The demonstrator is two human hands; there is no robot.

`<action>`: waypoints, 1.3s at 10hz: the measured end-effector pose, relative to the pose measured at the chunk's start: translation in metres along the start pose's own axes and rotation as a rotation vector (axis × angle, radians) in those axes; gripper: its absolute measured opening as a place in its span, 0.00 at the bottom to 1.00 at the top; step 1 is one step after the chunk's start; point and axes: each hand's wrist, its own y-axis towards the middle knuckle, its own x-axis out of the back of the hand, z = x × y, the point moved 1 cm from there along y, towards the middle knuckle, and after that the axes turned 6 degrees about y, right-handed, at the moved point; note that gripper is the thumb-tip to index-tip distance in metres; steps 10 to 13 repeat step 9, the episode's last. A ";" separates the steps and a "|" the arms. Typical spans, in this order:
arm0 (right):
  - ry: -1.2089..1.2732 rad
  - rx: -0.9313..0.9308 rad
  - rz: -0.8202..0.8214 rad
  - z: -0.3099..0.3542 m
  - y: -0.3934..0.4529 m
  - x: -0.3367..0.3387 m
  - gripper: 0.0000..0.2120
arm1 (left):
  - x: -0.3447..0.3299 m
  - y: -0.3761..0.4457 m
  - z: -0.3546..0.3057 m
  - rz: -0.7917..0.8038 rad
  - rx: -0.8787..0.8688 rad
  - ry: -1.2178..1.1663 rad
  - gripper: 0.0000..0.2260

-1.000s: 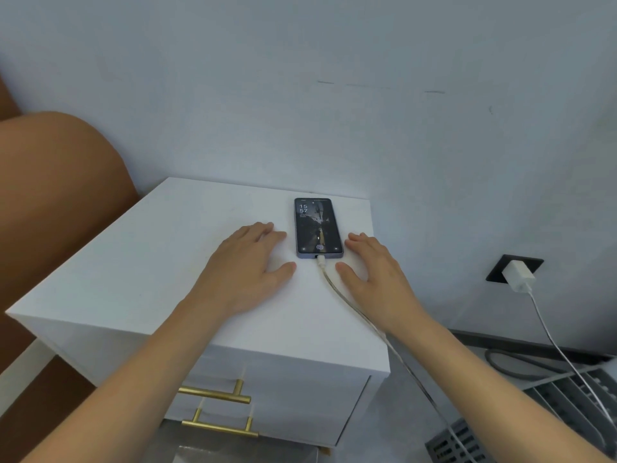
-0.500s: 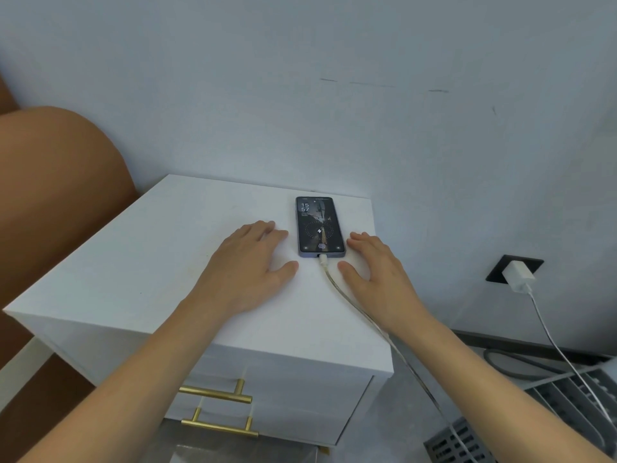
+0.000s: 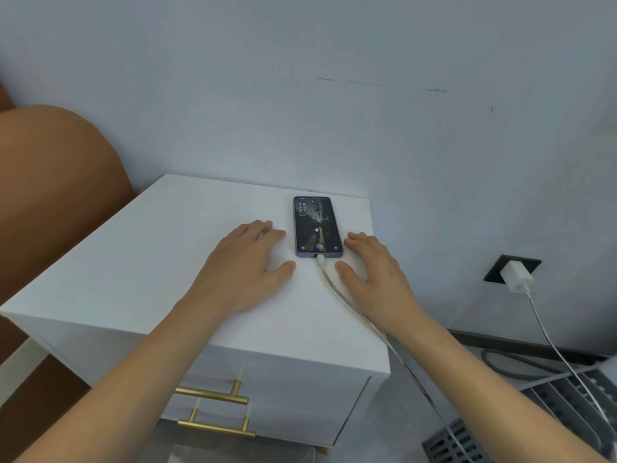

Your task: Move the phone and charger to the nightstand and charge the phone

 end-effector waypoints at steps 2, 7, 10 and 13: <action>0.003 0.001 0.003 0.001 -0.001 0.000 0.24 | 0.001 0.000 0.000 0.006 0.001 -0.001 0.28; 0.005 0.009 -0.013 0.001 -0.001 0.001 0.24 | 0.002 -0.001 -0.001 0.013 0.007 0.002 0.28; 0.006 0.043 0.031 0.003 0.001 0.016 0.25 | 0.001 0.000 -0.001 -0.006 0.013 -0.012 0.28; 0.006 0.043 0.031 0.003 0.001 0.016 0.25 | 0.001 0.000 -0.001 -0.006 0.013 -0.012 0.28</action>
